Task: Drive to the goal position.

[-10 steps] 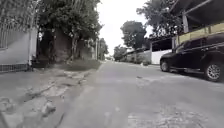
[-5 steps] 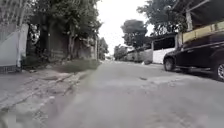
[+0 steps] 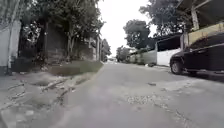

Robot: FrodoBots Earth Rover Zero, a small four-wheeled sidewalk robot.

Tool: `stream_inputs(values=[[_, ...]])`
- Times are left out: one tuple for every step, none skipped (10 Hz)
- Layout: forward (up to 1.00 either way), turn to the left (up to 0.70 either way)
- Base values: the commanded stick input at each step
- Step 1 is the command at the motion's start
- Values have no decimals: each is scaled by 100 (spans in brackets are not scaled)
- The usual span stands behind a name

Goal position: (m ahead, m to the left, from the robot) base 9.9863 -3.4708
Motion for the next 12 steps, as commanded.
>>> stream_inputs(values=[[100,0],[100,-2],[100,-2],[100,0],[100,0],[100,0],[100,0],[100,0],[100,0],[100,0],[100,0],[100,-1]])
